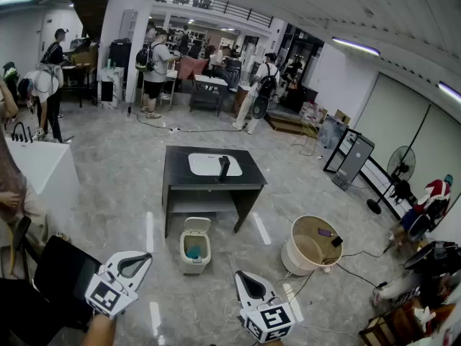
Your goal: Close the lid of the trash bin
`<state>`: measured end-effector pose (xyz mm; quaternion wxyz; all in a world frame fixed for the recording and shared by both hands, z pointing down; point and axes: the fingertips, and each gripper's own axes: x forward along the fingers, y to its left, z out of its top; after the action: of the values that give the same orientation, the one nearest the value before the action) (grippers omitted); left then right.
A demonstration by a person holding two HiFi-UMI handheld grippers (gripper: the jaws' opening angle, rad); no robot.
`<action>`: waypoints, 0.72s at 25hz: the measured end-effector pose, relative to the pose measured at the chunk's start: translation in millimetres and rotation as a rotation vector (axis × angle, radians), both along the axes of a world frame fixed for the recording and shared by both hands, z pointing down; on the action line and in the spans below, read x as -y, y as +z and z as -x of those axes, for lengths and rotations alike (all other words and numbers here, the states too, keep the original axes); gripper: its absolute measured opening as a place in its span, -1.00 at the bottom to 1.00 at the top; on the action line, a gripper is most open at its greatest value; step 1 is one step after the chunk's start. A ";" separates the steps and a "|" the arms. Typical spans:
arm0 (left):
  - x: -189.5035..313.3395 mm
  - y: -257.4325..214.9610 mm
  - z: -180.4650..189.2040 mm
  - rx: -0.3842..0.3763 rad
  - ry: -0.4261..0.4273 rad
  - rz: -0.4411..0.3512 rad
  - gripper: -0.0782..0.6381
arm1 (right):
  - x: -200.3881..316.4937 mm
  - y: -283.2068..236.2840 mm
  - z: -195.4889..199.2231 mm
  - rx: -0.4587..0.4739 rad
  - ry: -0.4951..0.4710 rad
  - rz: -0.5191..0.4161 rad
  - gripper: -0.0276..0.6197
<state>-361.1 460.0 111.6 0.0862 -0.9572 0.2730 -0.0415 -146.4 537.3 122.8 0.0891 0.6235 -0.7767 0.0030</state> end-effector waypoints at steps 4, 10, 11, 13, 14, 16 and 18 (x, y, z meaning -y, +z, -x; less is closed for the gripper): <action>5.1 4.3 -4.5 -0.007 0.006 0.000 -0.74 | 5.3 4.6 -3.6 0.001 0.005 0.002 -0.84; 13.0 5.7 -3.6 -0.011 0.015 0.005 -0.74 | 13.1 5.0 -1.6 0.015 0.007 0.007 -0.84; 14.3 5.5 -3.2 -0.012 0.017 0.003 -0.74 | 14.5 4.5 -1.2 0.018 0.007 0.006 -0.84; 15.8 4.5 -2.8 -0.014 0.020 0.000 -0.74 | 16.2 3.2 -0.8 0.024 0.009 0.002 -0.84; 15.7 3.9 -2.5 -0.016 0.022 0.000 -0.74 | 16.3 2.3 -0.3 0.027 0.010 0.000 -0.84; 15.1 3.2 -1.3 -0.021 0.026 0.001 -0.74 | 15.9 -0.2 2.3 0.033 0.008 -0.007 -0.83; 16.1 4.7 -0.7 -0.025 0.028 0.003 -0.74 | 16.7 -1.3 4.1 0.035 0.007 -0.013 -0.83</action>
<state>-360.4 443.9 116.3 0.0818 -0.9616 0.2605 -0.0288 -150.5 520.6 121.4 0.0715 0.6268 -0.7758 0.0091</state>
